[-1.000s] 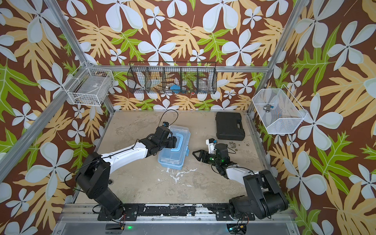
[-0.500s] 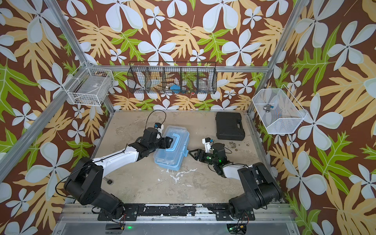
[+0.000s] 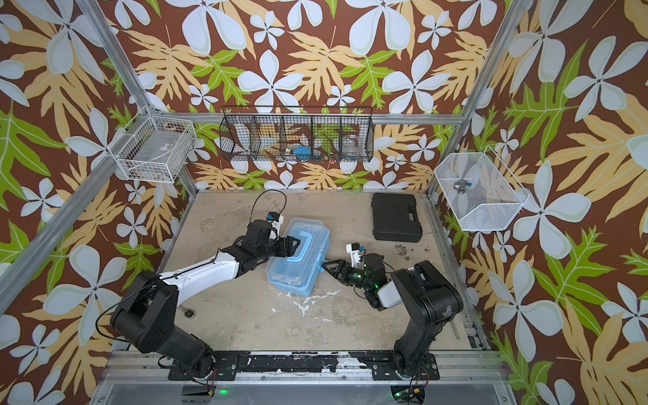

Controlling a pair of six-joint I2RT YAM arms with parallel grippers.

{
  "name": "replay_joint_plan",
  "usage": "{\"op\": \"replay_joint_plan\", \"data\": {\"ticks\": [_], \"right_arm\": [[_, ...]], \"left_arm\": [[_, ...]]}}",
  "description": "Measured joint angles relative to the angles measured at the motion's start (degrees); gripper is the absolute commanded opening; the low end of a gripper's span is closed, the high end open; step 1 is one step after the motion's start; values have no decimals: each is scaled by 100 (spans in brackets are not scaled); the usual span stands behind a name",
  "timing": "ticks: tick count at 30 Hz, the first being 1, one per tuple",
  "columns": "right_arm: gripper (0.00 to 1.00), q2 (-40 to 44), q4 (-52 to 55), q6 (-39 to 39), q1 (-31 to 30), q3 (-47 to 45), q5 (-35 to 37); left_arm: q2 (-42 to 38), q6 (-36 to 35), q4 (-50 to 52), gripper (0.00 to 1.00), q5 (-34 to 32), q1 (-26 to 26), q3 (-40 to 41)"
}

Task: Close toolboxes
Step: Fasten the toolbox latch on the toolbox.

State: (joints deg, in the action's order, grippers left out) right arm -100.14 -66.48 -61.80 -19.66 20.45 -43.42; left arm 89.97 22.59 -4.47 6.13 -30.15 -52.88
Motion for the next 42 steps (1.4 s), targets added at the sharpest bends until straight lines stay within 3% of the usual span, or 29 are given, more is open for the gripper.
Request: {"op": "replay_joint_plan", "data": {"ticks": [10, 27, 42], "right_arm": [[73, -612, -1270, -570, -133, -17, 28], [71, -1261, -2050, -879, -177, 33, 190], [69, -1161, -2409, -1099, -168, -98, 341]], "left_arm": [[-2, 2, 20, 47, 9, 0, -13], [15, 2, 79, 47, 26, 0, -55], [42, 131, 79, 46, 35, 0, -76]]}}
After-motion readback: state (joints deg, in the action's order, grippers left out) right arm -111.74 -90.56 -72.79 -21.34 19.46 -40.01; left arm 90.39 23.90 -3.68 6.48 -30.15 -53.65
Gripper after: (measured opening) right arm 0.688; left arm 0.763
